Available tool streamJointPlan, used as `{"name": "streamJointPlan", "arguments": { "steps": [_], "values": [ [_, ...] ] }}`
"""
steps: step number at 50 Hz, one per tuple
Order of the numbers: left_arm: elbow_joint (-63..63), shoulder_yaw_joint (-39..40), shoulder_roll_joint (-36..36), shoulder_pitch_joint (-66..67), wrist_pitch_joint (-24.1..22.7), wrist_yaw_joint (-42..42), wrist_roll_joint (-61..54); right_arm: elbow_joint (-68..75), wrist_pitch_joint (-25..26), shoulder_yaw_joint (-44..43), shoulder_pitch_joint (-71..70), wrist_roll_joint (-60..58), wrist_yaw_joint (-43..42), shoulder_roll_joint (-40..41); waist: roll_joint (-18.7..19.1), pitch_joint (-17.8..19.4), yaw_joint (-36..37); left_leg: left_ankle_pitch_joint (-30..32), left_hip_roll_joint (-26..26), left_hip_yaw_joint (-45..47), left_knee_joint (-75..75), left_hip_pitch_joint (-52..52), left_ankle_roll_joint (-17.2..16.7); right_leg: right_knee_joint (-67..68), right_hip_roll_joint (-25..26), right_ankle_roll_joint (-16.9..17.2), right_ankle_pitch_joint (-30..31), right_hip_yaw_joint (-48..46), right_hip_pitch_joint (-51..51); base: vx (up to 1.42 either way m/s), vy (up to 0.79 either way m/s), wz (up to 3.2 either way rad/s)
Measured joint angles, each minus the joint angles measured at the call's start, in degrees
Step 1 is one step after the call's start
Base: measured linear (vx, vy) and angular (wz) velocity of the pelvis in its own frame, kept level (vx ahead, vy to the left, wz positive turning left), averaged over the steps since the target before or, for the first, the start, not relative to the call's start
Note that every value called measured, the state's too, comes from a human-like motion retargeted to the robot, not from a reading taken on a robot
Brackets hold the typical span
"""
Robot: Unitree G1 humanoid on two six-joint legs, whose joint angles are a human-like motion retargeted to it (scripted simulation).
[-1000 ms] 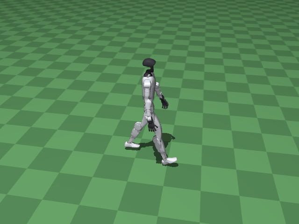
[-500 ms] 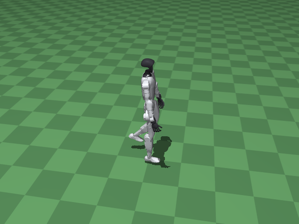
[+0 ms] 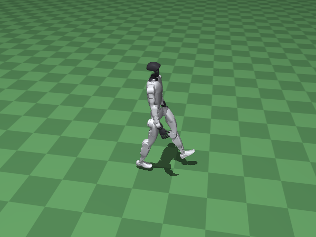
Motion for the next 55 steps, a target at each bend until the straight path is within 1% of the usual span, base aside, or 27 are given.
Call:
{"name": "streamJointPlan", "arguments": {
  "steps": [4, 8, 10, 13, 17, 22, 25, 28, 30, 31, 32, 35, 37, 39, 40, 42, 45, 48, 50, 52, 55],
  "values": [
    [0.14, 0.84, 0.45, -1.19, 1.63, -0.9, -2.81, 1.2, 1.95, -1.21, -1.26, -3.37, 0.28, -0.67, 0.89, -0.34, 0.18, -3.26, 1.79, 0.68, 0.0, 1.72, -1.05, 0.77, 0.58, -0.43, -1.02, 1.86, 1.89, 0.46, 0.15, -0.46],
    [0.58, 1.32, 0.55, -1.42, 2.15, -0.8, -4.5, 2.0, 2.95, -2.8, -2.27, -5.27, 0.1, -1.36, 1.49, -1.14, 0.16, -5.76, 2.74, 0.06, 0.0, 5.07, -1.76, 1.56, 0.65, -0.47, -1.41, 4.38, 3.42, 0.49, 0.19, -0.57],
    [0.91, 1.35, 0.58, -1.39, 2.06, -0.71, -4.81, 2.18, 3.17, -3.49, -2.61, -5.67, -0.05, -1.6, 1.52, -1.78, -0.09, -5.2, 3.01, 0.48, 0.0, 6.27, -2.21, 2.06, 0.51, -0.55, -1.31, 5.65, 3.82, 0.51, 0.22, -0.49],
    [0.77, 0.93, 0.73, -0.12, 1.62, -0.59, -4.39, 1.79, 3.15, -3.75, -1.52, -5.78, -0.15, -1.62, 0.95, -3.28, -0.2, -2.14, 3.1, 2.92, 0.0, 7.43, -3.01, 2.99, -0.31, -0.48, 0.26, 7.25, 4.14, 0.52, 0.25, -0.37],
    [1.5, 1.46, 1.84, -2.09, 2.12, -1.1, -3.72, 1.89, 3.89, -3.43, -2.08, -5.89, 1.53, -1.66, 0.03, -3.93, 0.12, 2.2, 2.75, 3.88, 0.0, 8.12, -3.29, 5.51, -0.72, -0.29, 5.29, 8.85, 3.58, 0.53, 0.29, -0.12],
    [0.44, 2.15, 3.4, -3.05, 2.6, -2.44, -6.14, 1.33, 4.55, -1.39, -2.49, -6.79, 4.63, -2.16, -0.21, -3.89, 1.48, 4.13, 1.43, 2.77, 0.0, 10.77, -2.82, 10.88, -0.5, 0.9, 14.58, 10.58, 2.74, 0.54, 0.34, -0.05],
    [-0.3, 1.47, 4.14, -2.61, 2.75, -3.37, -6.86, 0.62, 4.27, -0.43, -3.35, -5.57, 5.29, -2.95, 1.21, -4.3, 0.91, 5.13, 1.81, 2.14, 0.0, 12.95, -2.74, 19.02, 1.98, 1.62, 19.4, 9.92, -0.04, 0.53, 0.3, 0.13],
    [-0.41, -0.67, 4.87, -2.2, 3.53, -4.08, -5.28, -0.45, 4.08, -0.59, -4.47, -2.0, 4.46, -3.85, 3.0, -5.91, -0.86, 6.27, 2.46, 0.88, 0.0, 13.96, -2.87, 32.61, 5.14, 1.6, 24.47, 6.99, -7.66, 0.49, 0.27, 0.24],
    [-0.1, -2.26, 5.3, -2.23, 4.4, -4.16, -2.53, -1.32, 3.91, -1.27, -4.89, 1.1, 3.33, -4.41, 3.82, -7.21, -2.43, 6.3, 1.58, -0.21, 0.0, 14.15, -2.71, 41.82, 6.46, 1.55, 22.78, 6.32, -13.96, 0.44, 0.34, 0.31],
    [0.15, -2.87, 5.57, -2.41, 4.96, -4.07, -0.72, -1.8, 3.77, -1.68, -4.83, 2.74, 2.79, -4.53, 4.23, -7.66, -3.22, 5.94, 1.1, -0.72, 0.0, 14.56, -2.88, 45.16, 6.63, 0.37, 19.34, 5.44, -16.89, 0.43, 0.34, 0.31],
    [0.36, -3.42, 5.86, -2.6, 5.54, -3.95, 1.04, -2.28, 3.67, -2.08, -4.66, 4.19, 2.28, -4.62, 4.67, -8.08, -3.95, 5.52, 0.73, -1.16, 0.01, 15.09, -3.09, 48.07, 6.55, -1.06, 16.31, 4.09, -19.73, 0.43, 0.29, 0.27],
    [0.61, -4.24, 6.92, -4.0, 7.41, -3.35, 5.74, -3.63, 3.69, -3.08, -3.4, 6.46, 1.24, -4.53, 5.88, -8.77, -5.72, 3.7, -0.02, -2.25, 0.42, 17.13, -3.91, 52.52, 4.08, -7.1, 9.18, -3.32, -27.53, 0.42, 0.24, 0.3],
    [0.39, -3.96, 7.66, -6.08, 8.35, -2.84, 7.69, -4.18, 3.79, -3.26, -2.51, 5.93, 1.1, -4.36, 6.36, -8.66, -7.08, 2.2, -0.71, -3.38, 1.45, 18.11, -4.23, 51.74, 3.2, -9.81, 3.78, -6.96, -31.53, 0.4, 0.2, 0.5],
    [-0.23, -3.5, 8.24, -8.51, 8.9, -2.26, 8.44, -4.33, 4.03, -3.09, -1.6, 3.98, 1.3, -4.19, 6.72, -8.23, -8.53, 0.88, -1.56, -4.75, 2.31, 19.28, -4.32, 48.37, 3.12, -11.12, 0.34, -9.55, -34.62, 0.4, 0.18, 0.64],
    [-0.65, -3.26, 8.46, -9.79, 9.09, -1.97, 8.53, -4.29, 4.22, -2.95, -1.14, 2.69, 1.49, -4.12, 6.89, -7.91, -9.26, 0.26, -2.03, -5.49, 2.65, 19.97, -4.33, 46.01, 3.13, -11.46, -0.75, -10.74, -35.9, 0.4, 0.16, 0.72],
    [-1.78, -3.12, 8.63, -12.4, 9.24, -1.46, 8.06, -3.77, 4.82, -2.73, -0.33, -0.28, 2.09, -4.06, 7.18, -6.89, -10.84, -0.9, -3.07, -7.16, 3.08, 21.78, -4.35, 39.15, 3.29, -11.11, -0.52, -12.73, -37.36, 0.4, 0.15, 0.79],
    [-3.7, -3.91, 8.36, -16.24, 9.3, -0.92, 6.83, -2.35, 6.15, -2.9, 0.59, -4.13, 3.17, -4.23, 7.62, -4.76, -13.42, -2.63, -4.66, -10.05, 3.46, 25.29, -4.63, 25.53, 3.18, -9.79, 3.59, -15.53, -37.43, 0.42, 0.12, 0.91],
    [-5.58, -6.07, 7.54, -19.74, 9.32, -0.5, 4.94, -0.4, 8.21, -4.13, 1.08, -7.05, 4.14, -4.78, 7.88, -1.98, -16.44, -4.38, -6.21, -13.7, 3.65, 29.95, -4.99, 9.07, 2.54, -7.7, 13.49, -16.96, -34.83, 0.47, 0.09, 1.07],
    [-6.43, -7.71, 6.9, -22.37, 9.49, -0.33, 4.15, 0.98, 9.96, -5.7, 0.82, -9.65, 5.0, -5.25, 8.07, 0.6, -18.48, -5.52, -6.79, -16.3, 3.42, 33.99, -5.19, -1.68, 2.21, -5.38, 20.8, -16.3, -32.09, 0.51, 0.05, 1.09],
    [-6.94, -9.21, 6.47, -24.08, 9.2, -0.55, 5.28, 1.93, 10.77, -6.87, 1.06, -11.7, 5.91, -5.39, 8.61, 1.85, -20.11, -6.62, -6.35, -18.2, 3.11, 37.13, -5.55, -6.85, 2.18, -3.12, 21.7, -14.51, -32.24, 0.53, 0.01, 0.93],
    [-6.99, -10.96, 5.8, -26.48, 8.73, -1.41, 8.6, 2.67, 11.16, -8.46, 1.05, -13.83, 7.45, -5.58, 10.32, 2.82, -22.01, -7.91, -4.38, -20.1, 2.49, 40.63, -6.17, -6.86, 2.57, -0.62, 15.34, -12.5, -35.73, 0.53, -0.02, 0.77]
  ]
}}
